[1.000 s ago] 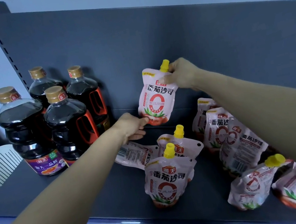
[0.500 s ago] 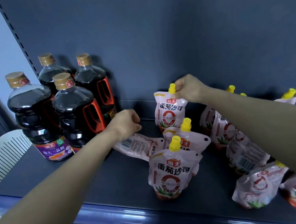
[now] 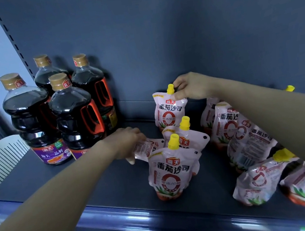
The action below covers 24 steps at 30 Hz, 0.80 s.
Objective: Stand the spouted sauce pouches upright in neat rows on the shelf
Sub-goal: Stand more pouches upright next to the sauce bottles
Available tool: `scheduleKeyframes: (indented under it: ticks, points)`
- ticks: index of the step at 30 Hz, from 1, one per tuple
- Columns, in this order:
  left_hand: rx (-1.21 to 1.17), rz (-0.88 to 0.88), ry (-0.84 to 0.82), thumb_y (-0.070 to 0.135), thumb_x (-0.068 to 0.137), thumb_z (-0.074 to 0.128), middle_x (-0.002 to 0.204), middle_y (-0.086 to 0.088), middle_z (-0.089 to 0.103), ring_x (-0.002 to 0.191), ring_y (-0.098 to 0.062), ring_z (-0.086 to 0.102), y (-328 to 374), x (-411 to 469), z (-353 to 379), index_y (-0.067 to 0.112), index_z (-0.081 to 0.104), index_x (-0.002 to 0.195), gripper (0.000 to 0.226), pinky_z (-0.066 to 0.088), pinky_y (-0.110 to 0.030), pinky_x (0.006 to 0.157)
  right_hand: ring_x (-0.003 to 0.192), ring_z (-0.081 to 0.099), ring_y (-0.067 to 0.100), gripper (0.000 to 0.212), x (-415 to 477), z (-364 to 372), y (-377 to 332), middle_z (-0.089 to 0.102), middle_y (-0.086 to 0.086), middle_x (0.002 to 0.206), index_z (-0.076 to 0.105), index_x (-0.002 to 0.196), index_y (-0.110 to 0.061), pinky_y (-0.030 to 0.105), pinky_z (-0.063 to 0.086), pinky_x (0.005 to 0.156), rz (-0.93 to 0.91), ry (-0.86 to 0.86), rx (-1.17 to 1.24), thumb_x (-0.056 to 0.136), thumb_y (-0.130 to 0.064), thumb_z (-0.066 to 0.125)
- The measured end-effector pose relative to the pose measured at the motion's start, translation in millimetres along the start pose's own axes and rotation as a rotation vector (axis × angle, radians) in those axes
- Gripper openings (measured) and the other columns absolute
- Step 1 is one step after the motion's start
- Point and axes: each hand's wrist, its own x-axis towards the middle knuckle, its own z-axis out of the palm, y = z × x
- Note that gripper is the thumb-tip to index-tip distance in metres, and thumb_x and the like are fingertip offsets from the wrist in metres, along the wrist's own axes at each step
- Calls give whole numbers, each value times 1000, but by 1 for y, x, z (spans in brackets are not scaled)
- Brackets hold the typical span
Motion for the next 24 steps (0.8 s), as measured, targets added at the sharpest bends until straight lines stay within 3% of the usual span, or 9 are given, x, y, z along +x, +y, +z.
scheduleKeyframes:
  ticks: [4,8,11,15,18,21,24]
  points:
    - [-50,-5,100,30,80,56,123,0,56,113,-25,53,-4,2,13,24,49,127,47,45,-37,92,119,53,21,57,-10,-2,0,58,5,130,50,133,-10,28,39,97,-14,61,-24,88,-42,61]
    - [-295,-53,239,22,89,46,102,-6,65,95,-27,61,-8,-1,11,15,58,104,20,49,-36,80,104,56,16,48,-14,-7,-1,62,4,119,56,123,-12,23,39,84,-50,262,6,87,-44,61]
    - [-657,-177,374,18,95,40,81,-11,65,71,-28,64,-11,-6,6,14,56,95,16,55,-38,64,94,55,13,35,-15,-10,-8,64,4,109,61,112,-11,22,40,79,-102,338,49,87,-35,64]
    - [-1134,-216,620,9,97,42,72,-4,62,55,0,59,-5,-13,-13,18,58,82,24,50,-17,54,92,59,13,30,-15,-9,-28,65,-1,99,65,105,-11,19,46,76,-145,294,175,85,-32,67]
    - [-1517,-197,686,11,99,40,63,-11,60,39,-9,59,5,-19,-38,6,56,84,22,47,-20,36,100,62,13,41,-14,-8,-46,66,0,111,59,119,-11,12,45,75,-145,160,249,83,-28,70]
    - [-1719,-144,732,16,99,41,66,-7,70,51,-18,67,8,-22,-58,8,60,84,26,56,-30,43,100,64,16,53,-13,-13,-62,67,4,115,47,130,-14,17,48,77,-161,108,365,82,-17,71]
    - [-1775,-85,761,16,98,43,83,-10,72,71,-23,68,9,-22,-71,9,65,89,25,57,-40,69,94,68,21,32,-9,-22,-73,70,8,105,58,112,-11,31,55,84,-124,141,463,83,-17,71]
